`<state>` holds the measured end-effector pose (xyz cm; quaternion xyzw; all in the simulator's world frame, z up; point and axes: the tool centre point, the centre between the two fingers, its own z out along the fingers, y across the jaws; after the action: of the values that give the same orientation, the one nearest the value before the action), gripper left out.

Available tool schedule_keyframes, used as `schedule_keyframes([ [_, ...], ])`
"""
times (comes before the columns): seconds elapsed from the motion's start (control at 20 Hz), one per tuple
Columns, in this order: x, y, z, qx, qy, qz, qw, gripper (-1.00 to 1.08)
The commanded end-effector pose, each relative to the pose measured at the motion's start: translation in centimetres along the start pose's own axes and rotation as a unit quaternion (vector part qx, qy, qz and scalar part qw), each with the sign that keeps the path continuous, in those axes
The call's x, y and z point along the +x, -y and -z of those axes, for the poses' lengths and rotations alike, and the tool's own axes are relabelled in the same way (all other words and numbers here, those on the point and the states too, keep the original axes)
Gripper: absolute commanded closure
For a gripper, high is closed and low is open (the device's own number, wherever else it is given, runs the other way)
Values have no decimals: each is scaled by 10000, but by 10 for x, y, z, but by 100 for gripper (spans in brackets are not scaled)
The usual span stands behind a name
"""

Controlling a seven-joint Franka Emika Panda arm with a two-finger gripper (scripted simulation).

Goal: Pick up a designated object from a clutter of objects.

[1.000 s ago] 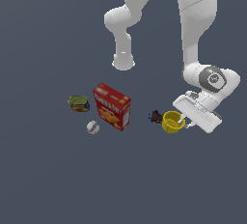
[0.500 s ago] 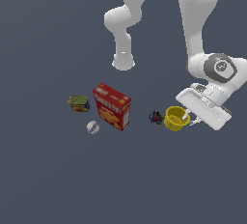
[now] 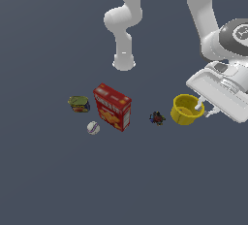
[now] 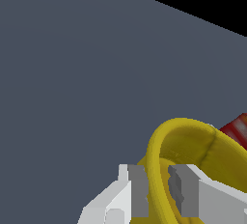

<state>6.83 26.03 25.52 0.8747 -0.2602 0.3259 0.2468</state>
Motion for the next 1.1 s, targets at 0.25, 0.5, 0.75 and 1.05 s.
schedule_keyframes([
  [0.25, 80, -16, 44, 9, -1, -4, 10000, 108],
  [0.5, 116, -21, 64, 11, -8, -3, 10000, 108],
  [0.75, 136, -24, 76, 12, -17, -4, 10000, 108],
  [1.05, 144, -24, 80, 9, -23, -6, 10000, 108],
])
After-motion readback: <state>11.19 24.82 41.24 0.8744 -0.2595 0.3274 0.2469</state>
